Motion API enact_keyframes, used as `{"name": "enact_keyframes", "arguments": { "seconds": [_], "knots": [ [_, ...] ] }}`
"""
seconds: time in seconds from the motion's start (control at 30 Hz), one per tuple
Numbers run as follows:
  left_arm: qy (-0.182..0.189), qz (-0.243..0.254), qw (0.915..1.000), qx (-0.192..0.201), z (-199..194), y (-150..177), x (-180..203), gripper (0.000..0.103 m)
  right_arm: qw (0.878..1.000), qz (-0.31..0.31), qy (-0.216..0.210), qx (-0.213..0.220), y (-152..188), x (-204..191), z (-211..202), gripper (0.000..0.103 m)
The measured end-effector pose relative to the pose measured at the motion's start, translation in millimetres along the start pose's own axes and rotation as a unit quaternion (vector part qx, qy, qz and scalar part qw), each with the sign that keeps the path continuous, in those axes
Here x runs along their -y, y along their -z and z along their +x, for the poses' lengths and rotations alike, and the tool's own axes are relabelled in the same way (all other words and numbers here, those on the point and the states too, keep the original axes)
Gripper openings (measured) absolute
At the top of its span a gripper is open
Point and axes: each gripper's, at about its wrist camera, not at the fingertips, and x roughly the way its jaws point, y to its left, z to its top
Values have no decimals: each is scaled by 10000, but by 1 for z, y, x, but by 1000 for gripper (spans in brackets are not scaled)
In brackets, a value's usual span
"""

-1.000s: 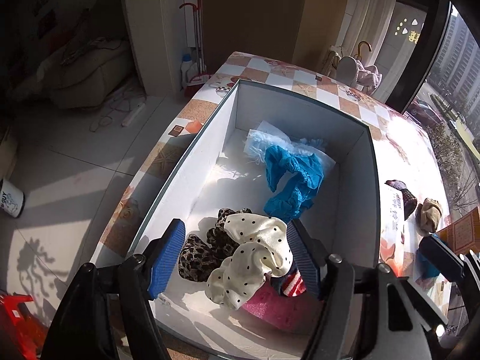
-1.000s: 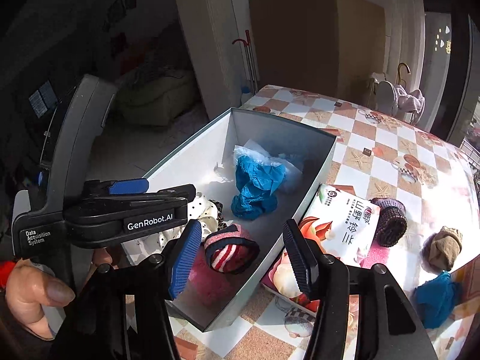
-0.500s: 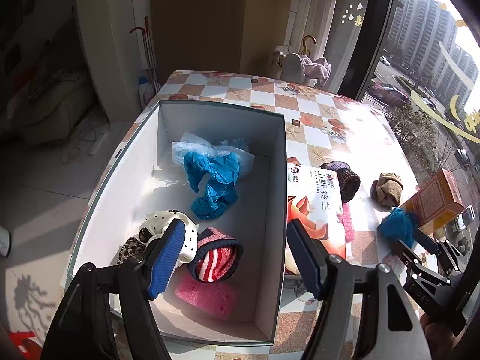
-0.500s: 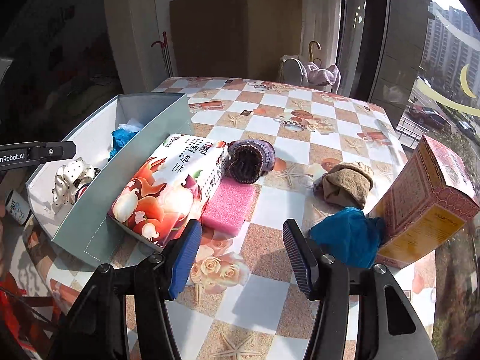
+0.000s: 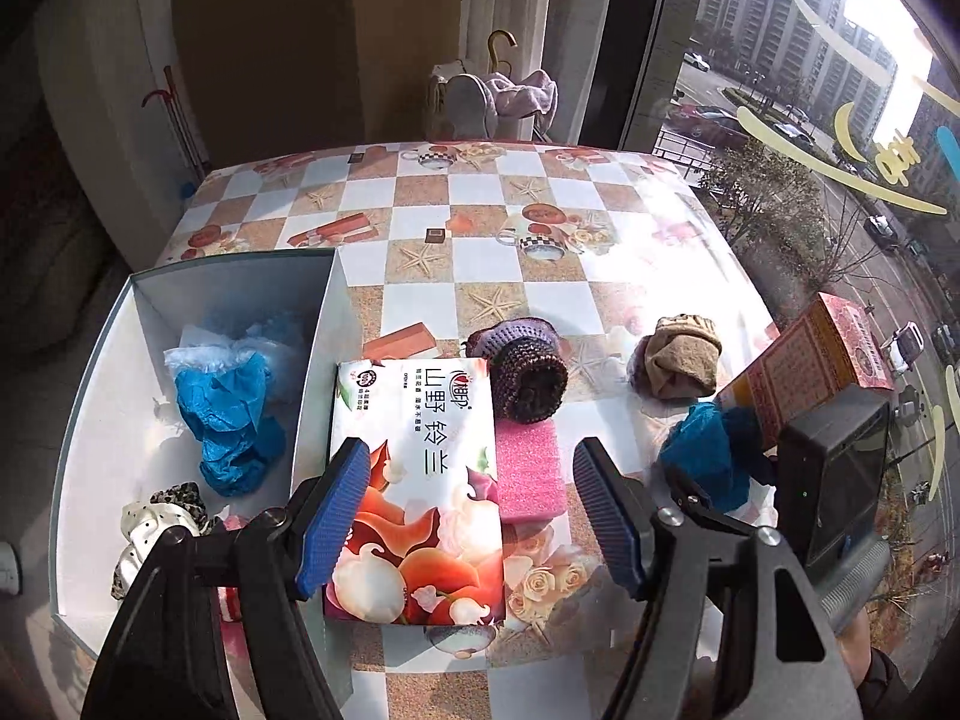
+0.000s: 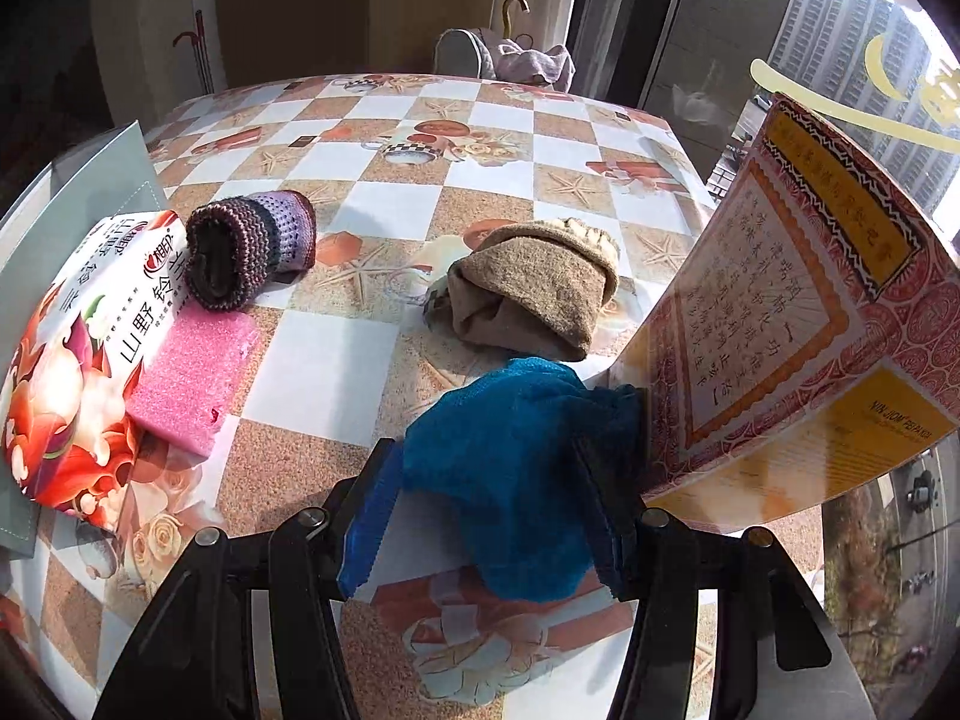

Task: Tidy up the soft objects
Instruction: 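Grasp the purple knit cap with the left tool while the right tool grasps the teal fleece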

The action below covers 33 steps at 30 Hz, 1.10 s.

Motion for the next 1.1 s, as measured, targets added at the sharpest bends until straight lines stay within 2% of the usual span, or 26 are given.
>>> {"name": "enact_keyframes", "arguments": {
  "seconds": [0.07, 0.1, 0.13, 0.2, 0.3, 0.4, 0.53, 0.6, 0.73, 0.97, 1.0, 1.07, 1.1],
  "knots": [
    [26, 1, 9999, -99, 11, -5, 8, 74, 9999, 9, -120, 48, 2, 2, 3, 58],
    [29, 14, 9999, -136, 15, -7, 12, 74, 9998, 30, -201, 85, 3, 5, 2, 45],
    [37, 29, 9998, -167, 20, -9, 16, 74, 9996, 59, -256, 105, 4, 8, 1, 28],
    [-2, 46, 9997, -237, 30, -13, 21, 74, 9988, 170, -424, 161, 9, 16, -5, 21],
    [-167, 102, 9991, -368, 45, -19, 30, 74, 9966, 379, -676, 289, 25, 28, -23, 19],
    [-151, 106, 9985, -507, 59, -24, 36, 74, 9939, 520, -890, 385, 51, 37, -45, 19],
    [-289, 201, 9969, -699, 85, -33, 49, 75, 9932, 611, -910, 388, 83, 44, -61, 20],
    [-483, 229, 9959, -730, 100, -40, 53, 75, 9936, 609, -880, 368, 93, 45, -62, 20],
    [-682, 288, 9947, -709, 118, -53, 60, 80, 9930, 650, -922, 364, 100, 46, -58, 20],
    [-1174, 662, 9840, -1168, 153, -50, 72, 80, 9908, 755, -1049, 411, 101, 50, -55, 20],
    [-1269, 757, 9823, -1151, 156, -48, 75, 79, 9904, 778, -1065, 413, 101, 50, -54, 20],
    [-1447, 929, 9778, -1199, 160, -43, 79, 48, 9900, 795, -1084, 421, 102, 51, -53, 20],
    [-1348, 885, 9791, -1240, 157, -42, 80, 37, 9898, 801, -1094, 430, 103, 52, -54, 20]
  ]
}}
